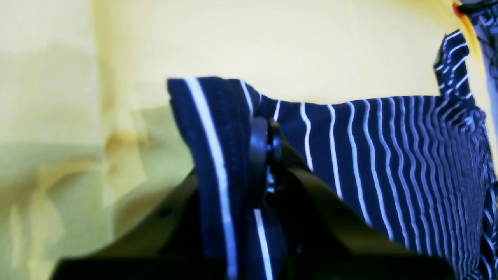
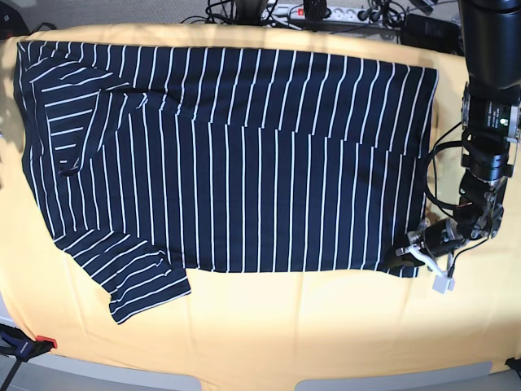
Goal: Fold the T-shirt properly
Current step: 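Release the shirt and move both grippers to the hem corners, then grasp the hem corners with both grippers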
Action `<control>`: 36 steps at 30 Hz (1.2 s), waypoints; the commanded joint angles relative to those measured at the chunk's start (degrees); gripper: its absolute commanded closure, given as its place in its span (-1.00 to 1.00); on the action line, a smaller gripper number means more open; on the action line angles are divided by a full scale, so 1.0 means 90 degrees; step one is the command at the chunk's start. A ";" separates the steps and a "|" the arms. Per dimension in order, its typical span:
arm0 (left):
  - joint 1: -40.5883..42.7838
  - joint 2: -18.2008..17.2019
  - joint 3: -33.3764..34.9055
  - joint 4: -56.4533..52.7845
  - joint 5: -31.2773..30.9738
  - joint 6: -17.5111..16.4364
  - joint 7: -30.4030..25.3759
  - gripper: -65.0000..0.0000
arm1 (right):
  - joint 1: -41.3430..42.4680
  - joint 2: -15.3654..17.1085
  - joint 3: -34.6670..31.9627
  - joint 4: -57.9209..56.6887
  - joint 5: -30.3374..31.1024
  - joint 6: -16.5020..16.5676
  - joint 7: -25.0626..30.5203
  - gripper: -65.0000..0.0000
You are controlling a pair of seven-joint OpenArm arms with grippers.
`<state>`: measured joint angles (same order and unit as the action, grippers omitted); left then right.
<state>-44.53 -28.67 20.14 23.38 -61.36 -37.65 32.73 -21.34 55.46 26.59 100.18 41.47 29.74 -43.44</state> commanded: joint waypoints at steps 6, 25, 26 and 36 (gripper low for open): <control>-0.0238 -0.0095 -0.0036 0.0075 -0.0117 -0.0027 -0.0134 1.00 | 0.2739 -0.0843 -0.1362 -0.2176 0.0032 -0.0044 0.0160 -0.12; -0.0114 -0.0097 -0.0036 0.0075 0.0024 -0.0027 -0.0136 1.00 | 0.5999 -0.2603 -0.1503 -0.6652 -0.1780 -0.1316 0.1207 -0.12; -0.0114 -0.0097 -0.0036 0.0073 0.0024 -0.0027 -0.0136 1.00 | 0.5935 -0.2642 -0.1503 -0.6652 -0.1749 -0.1307 0.1209 -0.12; -0.0117 -0.0095 -0.0036 0.0073 -0.0046 -0.0027 -0.0136 1.00 | 0.5705 -0.2873 -0.1503 -0.6664 -0.1416 -0.0107 0.1059 -0.12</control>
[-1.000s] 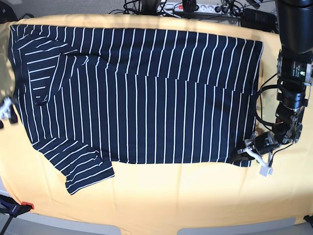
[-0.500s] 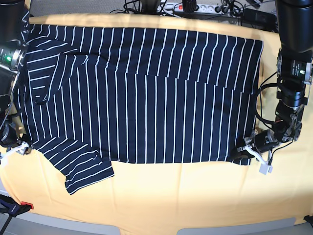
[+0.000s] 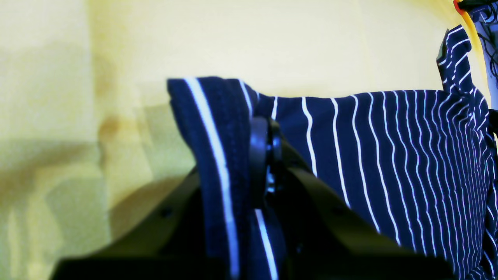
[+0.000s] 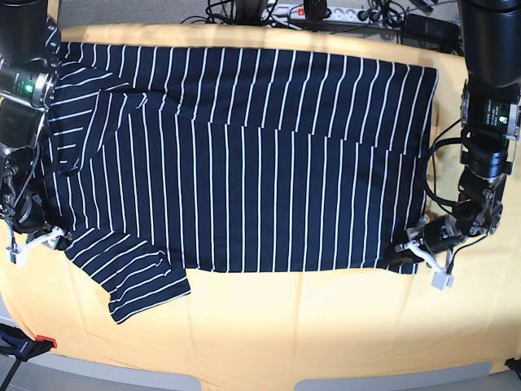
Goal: Fold the T-shirt properly
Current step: 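Grasp the hem corners with both grippers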
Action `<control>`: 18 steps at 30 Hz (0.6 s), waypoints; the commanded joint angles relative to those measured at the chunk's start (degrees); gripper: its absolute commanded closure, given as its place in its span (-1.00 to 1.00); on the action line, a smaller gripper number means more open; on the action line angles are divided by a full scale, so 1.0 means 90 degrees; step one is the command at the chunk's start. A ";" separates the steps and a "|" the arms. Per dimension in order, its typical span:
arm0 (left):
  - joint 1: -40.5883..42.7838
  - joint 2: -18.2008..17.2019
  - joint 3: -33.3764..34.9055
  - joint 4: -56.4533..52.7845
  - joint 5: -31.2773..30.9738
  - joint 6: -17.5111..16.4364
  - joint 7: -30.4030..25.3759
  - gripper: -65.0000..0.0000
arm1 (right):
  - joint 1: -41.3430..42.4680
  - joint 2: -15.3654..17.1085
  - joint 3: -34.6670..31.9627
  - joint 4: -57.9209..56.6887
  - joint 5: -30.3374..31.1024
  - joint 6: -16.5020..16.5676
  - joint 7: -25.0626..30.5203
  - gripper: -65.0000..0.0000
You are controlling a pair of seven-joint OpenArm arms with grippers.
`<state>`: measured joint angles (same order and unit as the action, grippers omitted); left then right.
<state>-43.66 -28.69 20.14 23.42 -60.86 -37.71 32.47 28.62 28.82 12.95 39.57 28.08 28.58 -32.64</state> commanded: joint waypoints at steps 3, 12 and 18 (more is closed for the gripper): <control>-0.0211 -0.0095 -0.0036 0.0070 -0.0104 -0.0019 -0.0107 1.00 | 0.0197 0.0250 0.0012 0.0073 0.0376 0.0435 -0.0163 -0.12; -0.0214 -0.0092 -0.0036 0.0068 -0.0131 -0.0019 -0.0112 1.00 | 0.0153 0.0663 0.0015 0.0070 0.0928 0.0988 -0.0223 -0.12; -0.0211 -0.0097 -0.0036 0.0070 -0.0126 -0.0019 -0.0104 1.00 | 0.0155 0.0544 0.0012 0.0070 0.0699 0.0945 -0.0007 -0.12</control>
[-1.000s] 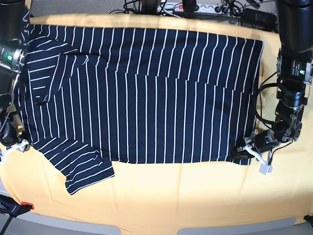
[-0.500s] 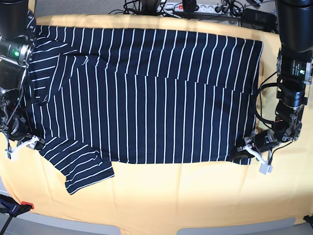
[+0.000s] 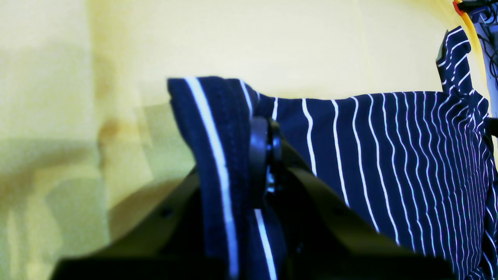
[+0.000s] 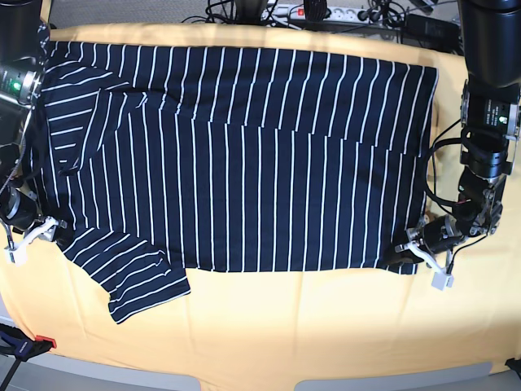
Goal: Fold the T-shirt properly
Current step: 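Grasp the hem corners with both grippers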
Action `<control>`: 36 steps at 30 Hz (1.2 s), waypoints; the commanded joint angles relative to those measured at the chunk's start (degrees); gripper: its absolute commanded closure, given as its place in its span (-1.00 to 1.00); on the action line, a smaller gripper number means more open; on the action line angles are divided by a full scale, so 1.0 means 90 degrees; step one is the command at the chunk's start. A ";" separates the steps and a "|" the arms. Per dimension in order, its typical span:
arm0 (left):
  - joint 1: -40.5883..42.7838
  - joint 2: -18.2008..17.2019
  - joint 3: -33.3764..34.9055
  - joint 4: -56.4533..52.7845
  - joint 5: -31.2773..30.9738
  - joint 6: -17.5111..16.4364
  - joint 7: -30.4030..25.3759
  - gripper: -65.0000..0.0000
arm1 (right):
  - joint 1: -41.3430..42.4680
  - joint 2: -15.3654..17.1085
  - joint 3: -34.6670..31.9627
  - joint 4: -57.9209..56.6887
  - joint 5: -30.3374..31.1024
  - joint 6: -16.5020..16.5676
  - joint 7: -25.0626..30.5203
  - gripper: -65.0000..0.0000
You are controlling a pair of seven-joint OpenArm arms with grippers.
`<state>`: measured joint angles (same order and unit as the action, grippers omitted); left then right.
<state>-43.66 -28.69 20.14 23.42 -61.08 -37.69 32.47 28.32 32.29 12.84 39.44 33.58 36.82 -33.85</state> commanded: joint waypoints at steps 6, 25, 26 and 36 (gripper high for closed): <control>-0.0211 -0.0092 -0.0036 0.0068 -0.0104 -0.0022 -0.0107 1.00 | 0.0155 -0.0134 0.0024 0.0085 -0.0408 -0.0311 0.0384 -0.11; -0.0270 -0.0114 -0.0036 0.0068 0.0053 -0.0019 -0.0306 1.00 | 0.0333 0.0352 0.0024 0.0092 -0.0406 0.0248 0.0981 1.00; -0.0289 -0.0109 -0.0036 0.0070 0.0194 -0.0017 -0.0386 1.00 | 0.0333 0.0408 0.0024 0.0092 -0.0406 0.0245 0.0981 1.00; -0.0561 -0.0109 -0.0036 0.0070 0.0685 0.0012 -0.0840 1.00 | 0.0352 0.0459 0.0024 0.0092 -0.0408 0.0245 0.1200 1.00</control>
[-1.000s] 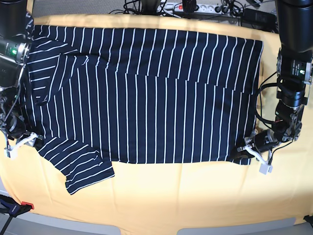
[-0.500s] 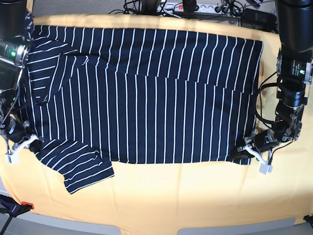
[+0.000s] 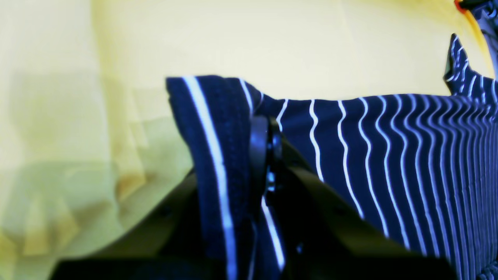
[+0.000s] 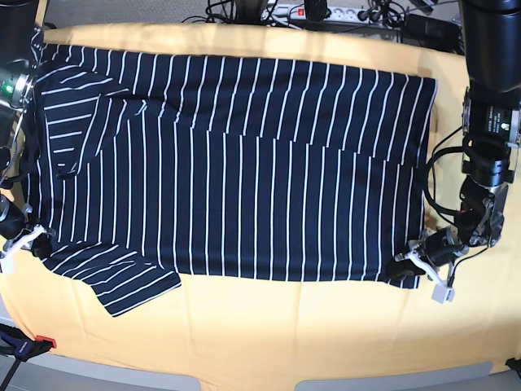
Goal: Fold the T-shirt properly
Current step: 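Grasp the hem corners with both grippers, then pull the hem corners with both grippers to smooth the shirt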
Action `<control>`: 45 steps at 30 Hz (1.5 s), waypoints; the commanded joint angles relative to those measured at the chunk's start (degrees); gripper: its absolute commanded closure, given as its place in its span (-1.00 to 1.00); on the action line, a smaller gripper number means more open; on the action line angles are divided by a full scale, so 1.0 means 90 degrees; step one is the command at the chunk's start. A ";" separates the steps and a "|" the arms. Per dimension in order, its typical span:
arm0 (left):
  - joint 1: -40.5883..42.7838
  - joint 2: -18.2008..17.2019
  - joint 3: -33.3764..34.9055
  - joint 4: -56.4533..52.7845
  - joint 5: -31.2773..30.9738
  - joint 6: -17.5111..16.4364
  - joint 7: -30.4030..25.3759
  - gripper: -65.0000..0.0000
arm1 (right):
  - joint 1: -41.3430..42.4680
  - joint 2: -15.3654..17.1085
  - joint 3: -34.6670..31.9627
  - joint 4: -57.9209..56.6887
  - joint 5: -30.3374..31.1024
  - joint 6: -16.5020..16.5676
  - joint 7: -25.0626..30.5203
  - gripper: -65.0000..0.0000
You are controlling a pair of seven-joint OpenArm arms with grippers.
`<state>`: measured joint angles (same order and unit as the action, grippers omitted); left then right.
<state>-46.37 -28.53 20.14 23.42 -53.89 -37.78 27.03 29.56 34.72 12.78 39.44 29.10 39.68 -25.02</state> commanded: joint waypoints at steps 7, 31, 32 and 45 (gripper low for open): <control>-0.0304 -0.0085 -0.0036 0.0070 0.0158 0.0202 -0.0719 1.00 | 0.0544 0.0148 -0.0078 0.0092 0.0041 -0.0080 0.0214 1.00; -0.0551 -0.0078 -0.0036 0.0107 -0.1630 -0.0247 0.1360 1.00 | 0.0673 0.0610 -0.1022 0.0102 0.0342 0.0035 -0.0539 1.00; -0.0561 -0.0075 -0.0036 0.0107 -0.1824 -0.0247 0.1530 1.00 | 0.0641 0.0622 -0.1022 0.0104 0.0342 0.0035 -0.0542 1.00; -0.1083 -0.0338 -0.0036 0.0112 -0.1880 -0.0247 0.1807 1.00 | 0.0544 0.0661 -0.1022 0.0104 0.0610 0.0035 -0.0680 1.00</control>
<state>-53.80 -30.63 20.16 23.62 -70.02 -39.55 44.84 32.58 38.87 3.20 39.44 34.13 40.34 -32.16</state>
